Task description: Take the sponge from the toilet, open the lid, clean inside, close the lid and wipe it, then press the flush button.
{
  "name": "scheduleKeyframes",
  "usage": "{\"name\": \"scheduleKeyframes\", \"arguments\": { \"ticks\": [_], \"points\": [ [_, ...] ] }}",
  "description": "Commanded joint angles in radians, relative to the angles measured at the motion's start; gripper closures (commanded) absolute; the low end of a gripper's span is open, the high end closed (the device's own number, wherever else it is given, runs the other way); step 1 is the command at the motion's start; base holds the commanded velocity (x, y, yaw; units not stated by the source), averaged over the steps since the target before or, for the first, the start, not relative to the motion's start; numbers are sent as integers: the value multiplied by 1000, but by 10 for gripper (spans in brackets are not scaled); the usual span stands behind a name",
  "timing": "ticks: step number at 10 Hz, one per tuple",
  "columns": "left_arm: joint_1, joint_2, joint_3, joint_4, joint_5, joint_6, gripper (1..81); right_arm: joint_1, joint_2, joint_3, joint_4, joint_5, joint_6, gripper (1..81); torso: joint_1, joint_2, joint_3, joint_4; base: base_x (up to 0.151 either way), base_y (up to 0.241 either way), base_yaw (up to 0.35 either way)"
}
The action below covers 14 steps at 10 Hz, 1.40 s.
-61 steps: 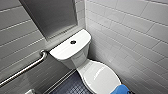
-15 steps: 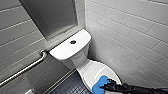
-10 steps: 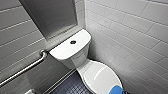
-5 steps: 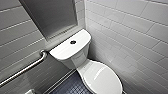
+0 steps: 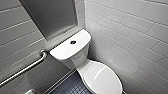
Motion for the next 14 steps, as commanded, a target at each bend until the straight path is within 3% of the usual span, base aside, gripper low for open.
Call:
{"name": "scheduleKeyframes", "arguments": {
  "ticks": [1, 2, 4, 7, 8, 9, 13, 14],
  "points": [
    [22, -5, 14, -4, 80, 7, 10, -158, 96, -107, -67, 41, -9, 811, -64, 100, 0, 0, 0, 0, 0],
    [23, -5, 14, -3, 80, 7, 10, -188, 144, -170, -67, 58, -9, 811, -70, 108, 100, 0, 0, 0, 0],
    [25, -15, 13, -13, 78, 4, 10, -223, 236, -282, -69, 60, -9, 811, -95, 147, 122, 0, 0, 0, 0],
    [28, -20, 16, -13, 78, 0, 10, -249, 348, -398, -121, 58, -9, 811, -159, 245, 225, 0, 0, 0, 0],
    [28, -18, 16, -14, 78, 0, 10, -254, 378, -437, -123, 52, -9, 811, -182, 280, 236, 0, 0, 0, 0],
    [29, -17, 16, -13, 78, 0, 10, -263, 406, -477, -123, 52, -7, 811, -207, 317, 194, 0, 0, 0, 0],
    [29, 1, 8, -13, 80, 0, 10, -275, 552, -665, -124, 47, -9, 811, -292, 447, 220, 0, 0, 0, 0],
    [29, 6, 8, -13, 80, 0, 10, -275, 593, -721, -124, 46, -9, 811, -317, 485, 319, 0, 0, 0, 0]
  ]
}}
